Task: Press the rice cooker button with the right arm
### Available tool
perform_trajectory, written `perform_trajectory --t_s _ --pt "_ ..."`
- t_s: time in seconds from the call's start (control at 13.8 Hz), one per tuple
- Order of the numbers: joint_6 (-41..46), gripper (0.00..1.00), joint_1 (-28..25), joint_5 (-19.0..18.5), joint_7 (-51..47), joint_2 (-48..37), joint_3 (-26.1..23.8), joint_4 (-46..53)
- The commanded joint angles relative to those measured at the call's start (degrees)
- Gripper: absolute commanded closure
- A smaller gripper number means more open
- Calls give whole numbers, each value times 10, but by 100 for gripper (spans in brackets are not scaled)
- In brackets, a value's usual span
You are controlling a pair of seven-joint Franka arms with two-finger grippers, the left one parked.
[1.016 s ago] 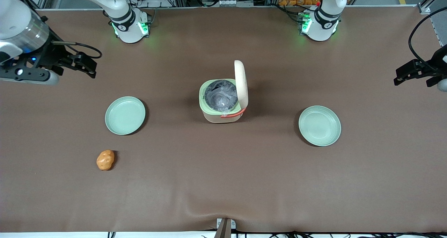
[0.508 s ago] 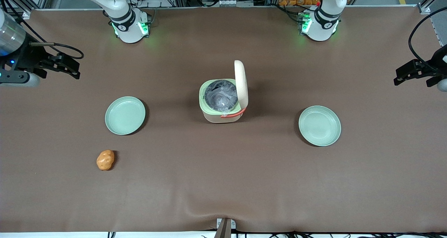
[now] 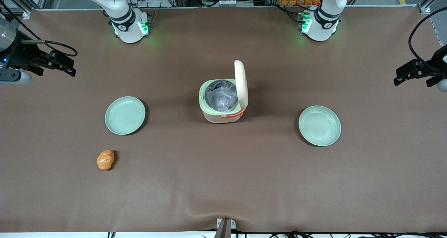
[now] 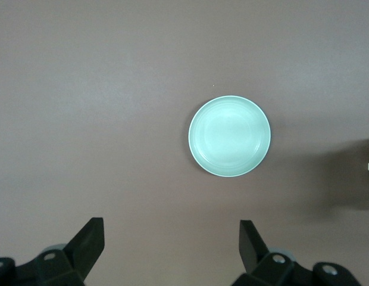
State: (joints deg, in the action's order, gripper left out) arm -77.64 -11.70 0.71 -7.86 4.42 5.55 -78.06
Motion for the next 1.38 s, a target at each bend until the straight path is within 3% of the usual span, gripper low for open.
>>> perform_trajectory --t_s 0.0,1.09,1.31 --pt "-8 0 12 6 8 -40 -11 -47" --pt "-11 0 30 6 8 -58 -11 -67" --pt "-19 0 43 6 8 -108 -10 -119"
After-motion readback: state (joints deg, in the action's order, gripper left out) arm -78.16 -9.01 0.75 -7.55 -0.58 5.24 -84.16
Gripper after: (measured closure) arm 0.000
